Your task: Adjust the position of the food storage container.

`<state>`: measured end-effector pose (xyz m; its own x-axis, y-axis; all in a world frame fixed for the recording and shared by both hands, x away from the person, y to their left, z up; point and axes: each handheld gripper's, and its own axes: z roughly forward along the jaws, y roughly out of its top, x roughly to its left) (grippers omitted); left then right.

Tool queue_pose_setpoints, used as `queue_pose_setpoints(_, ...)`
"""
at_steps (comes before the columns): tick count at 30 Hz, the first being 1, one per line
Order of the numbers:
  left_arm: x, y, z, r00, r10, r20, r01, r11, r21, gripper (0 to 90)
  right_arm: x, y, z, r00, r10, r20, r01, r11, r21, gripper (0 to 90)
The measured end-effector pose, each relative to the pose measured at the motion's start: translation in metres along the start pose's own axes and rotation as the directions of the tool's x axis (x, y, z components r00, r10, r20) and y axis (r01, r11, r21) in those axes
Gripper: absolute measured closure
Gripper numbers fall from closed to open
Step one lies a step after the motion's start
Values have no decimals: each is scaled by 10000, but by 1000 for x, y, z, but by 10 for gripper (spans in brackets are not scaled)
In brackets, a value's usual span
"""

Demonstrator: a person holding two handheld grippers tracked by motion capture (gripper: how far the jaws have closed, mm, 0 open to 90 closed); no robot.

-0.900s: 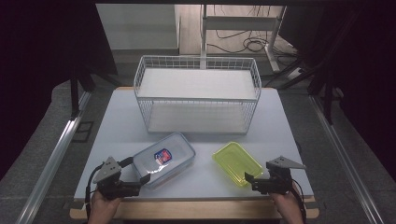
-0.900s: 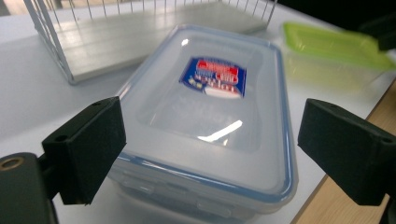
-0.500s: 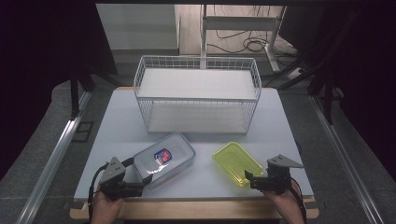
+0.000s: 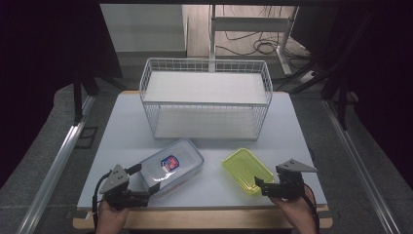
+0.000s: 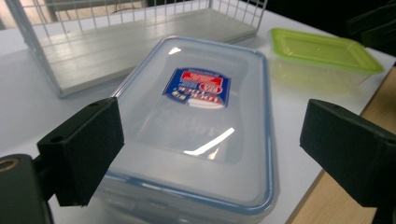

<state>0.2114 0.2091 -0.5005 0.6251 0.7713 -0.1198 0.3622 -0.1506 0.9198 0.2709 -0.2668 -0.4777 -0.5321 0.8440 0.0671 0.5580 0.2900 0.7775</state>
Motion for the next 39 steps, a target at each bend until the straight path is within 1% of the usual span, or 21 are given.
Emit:
queue_pose_setpoints(3, -1, 0, -1, 9999, 84, 68, -83, 9999, -116, 65, 12, 4, -2, 9985, -541, -127, 541, 9985, -49, 213)
queue_pose_setpoints(5, -1, 0, -1, 9999, 98, 60, -97, 9999, -139, 65, 18, 6, -2, 9967, -687, -438, 687, 9976, -19, 276)
queue_pose_setpoints(7, -1, 0, -1, 9999, 100, 63, -99, 9998, -143, 65, 20, 6, -2, 9958, -742, -544, 743, 9972, 5, 285)
queue_pose_setpoints(8, -1, 0, -1, 9999, 105, 45, -104, 9998, -149, 65, 24, 7, -1, 9945, -840, -629, 842, 9964, 1, 311)
queue_pose_setpoints(9, -1, 0, -1, 9999, 107, 43, -106, 9998, -163, 66, 30, 7, 0, 9898, -1116, -883, 1133, 9935, 136, 370)
queue_pose_setpoints(11, -1, 0, -1, 9999, 103, 37, -103, 9998, -168, 66, 33, 7, 1, 9875, -1244, -963, 1268, 9918, 190, 385)
queue_pose_setpoints(12, -1, 0, -1, 9999, 98, 40, -97, 9998, -171, 66, 39, 7, 3, 9809, -1473, -1271, 1522, 9879, 296, 459)
queue_pose_setpoints(14, -1, 0, 0, 9999, 95, 48, -94, 9998, -169, 66, 44, 7, 5, 9730, -1743, -1512, 1820, 9825, 387, 500)
queue_pose_setpoints(15, -1, 0, 0, 9999, 90, 55, -89, 9998, -162, 66, 44, 7, 5, 9730, -1743, -1512, 1820, 9825, 387, 500)
queue_pose_setpoints(16, -1, 0, 0, 9999, 88, 59, -87, 9998, -159, 66, 52, 7, 8, 9631, -1975, -1830, 2101, 9763, 517, 554)
queue_pose_setpoints(17, -1, 0, 0, 9999, 90, 67, -89, 9998, -157, 66, 55, 7, 9, 9597, -2051, -1924, 2193, 9741, 557, 573)
queue_pose_setpoints(19, -1, 0, 0, 9999, 84, 75, -83, 9998, -155, 66, 57, 6, 10, 9573, -2085, -2003, 2248, 9725, 617, 599)
queue_pose_setpoints(20, 0, -1, 0, 9999, 87, 71, -86, 9998, -158, 66, 62, 5, 14, 9506, -2195, -2197, 2418, 9670, 799, 620)
queue_pose_setpoints(23, 0, -1, 0, 9999, 74, 73, -73, 9999, -147, 67, 65, 4, 16, 9480, -2244, -2255, 2482, 9651, 830, 633)
queue_pose_setpoints(27, 0, -1, 1, 9999, 76, 75, -75, 9999, -112, 68, 65, 4, 16, 9469, -2144, -2398, 2396, 9675, 812, 667)
queue_pose_setpoints(28, -1, -1, 1, 9999, 89, 65, -88, 9999, -108, 68, 66, 4, 16, 9388, -2113, -2720, 2390, 9683, 728, 691)
queue_pose_setpoints(31, -1, -1, 1, 9999, 99, 78, -98, 9999, -90, 69, 68, 4, 15, 9349, -2189, -2793, 2500, 9649, 805, 716)
queue_pose_setpoints(32, 0, -1, 1, 9999, 95, 81, -95, 9999, -81, 69, 69, 3, 17, 9329, -2272, -2796, 2629, 9599, 971, 738)
queue_pose_setpoints(34, 0, -1, 1, 9999, 97, 80, -96, 9999, -84, 69, 69, 2, 19, 9342, -2259, -2760, 2639, 9584, 1088, 742)
queue_pose_setpoints(36, 0, -1, 1, 9999, 80, 80, -79, 9999, -95, 69, 66, 1, 21, 9385, -2227, -2639, 2641, 9552, 1333, 756)
queue_pose_setpoints(39, 0, -1, 1, 9999, 87, 88, -87, 9999, -78, 69, 62, 0, 20, 9406, -2156, -2623, 2571, 9568, 1354, 771)
